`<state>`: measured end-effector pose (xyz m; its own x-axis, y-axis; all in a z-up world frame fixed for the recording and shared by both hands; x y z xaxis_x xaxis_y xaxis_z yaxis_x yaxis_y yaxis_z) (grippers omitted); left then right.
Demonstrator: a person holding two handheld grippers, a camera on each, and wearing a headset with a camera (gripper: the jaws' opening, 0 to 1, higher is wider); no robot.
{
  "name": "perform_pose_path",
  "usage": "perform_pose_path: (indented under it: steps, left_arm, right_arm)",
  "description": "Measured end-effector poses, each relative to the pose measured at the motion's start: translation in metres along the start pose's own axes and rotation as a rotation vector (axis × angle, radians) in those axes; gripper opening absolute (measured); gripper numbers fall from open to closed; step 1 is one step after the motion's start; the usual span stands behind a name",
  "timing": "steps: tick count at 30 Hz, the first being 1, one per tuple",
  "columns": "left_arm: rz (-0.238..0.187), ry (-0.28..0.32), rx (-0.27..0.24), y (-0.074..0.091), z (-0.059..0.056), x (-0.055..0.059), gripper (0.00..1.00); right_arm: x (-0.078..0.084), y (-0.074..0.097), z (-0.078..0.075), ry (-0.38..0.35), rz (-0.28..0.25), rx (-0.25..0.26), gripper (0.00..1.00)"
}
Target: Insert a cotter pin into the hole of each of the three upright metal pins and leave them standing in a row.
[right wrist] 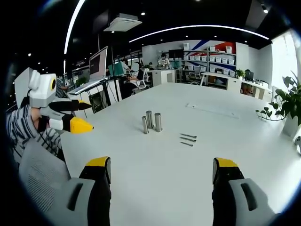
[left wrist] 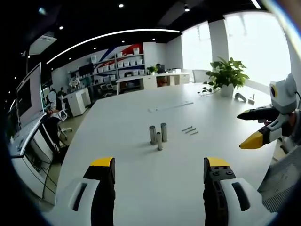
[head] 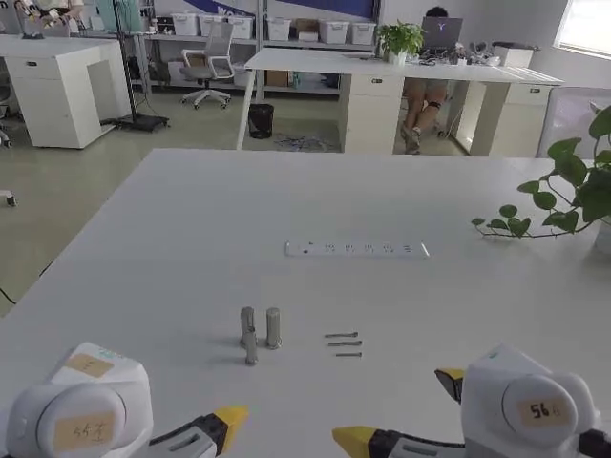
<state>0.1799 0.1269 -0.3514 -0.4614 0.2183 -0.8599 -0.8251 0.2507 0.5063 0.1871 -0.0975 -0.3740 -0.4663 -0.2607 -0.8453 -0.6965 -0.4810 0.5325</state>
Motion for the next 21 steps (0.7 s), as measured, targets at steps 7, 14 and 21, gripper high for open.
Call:
perform_pose_path:
  steps: [7,14,21]
  left_arm:
    - [-0.001,-0.003,0.002,0.0001,-0.0008,-0.0004,0.75]
    - [-0.003,0.000,0.003,0.0008,-0.0007,-0.0012,0.74]
    - [0.003,0.004,0.002,0.0005,-0.0002,0.0006,0.73]
  right_arm:
    - [0.0005,0.0008,-0.0002,0.003,0.004,0.001,0.88]
    - [0.0010,0.0007,0.0003,0.005,0.009,0.000,0.88]
    - [0.0013,0.0008,0.0008,0.001,0.007,-0.001,0.88]
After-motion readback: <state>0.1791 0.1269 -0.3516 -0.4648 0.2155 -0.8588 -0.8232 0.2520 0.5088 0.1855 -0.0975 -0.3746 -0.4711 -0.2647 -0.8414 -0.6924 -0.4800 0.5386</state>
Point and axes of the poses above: the centre of the closed fingertips' face, and the gripper's own axes: y roughly backward along the fingers, z roughly to its left, x roughly out of its underside, the point moved 3 cm from there along y, roughly backward along the fingers, and after that the axes turned 4 degrees about z, right-handed, at the moved point
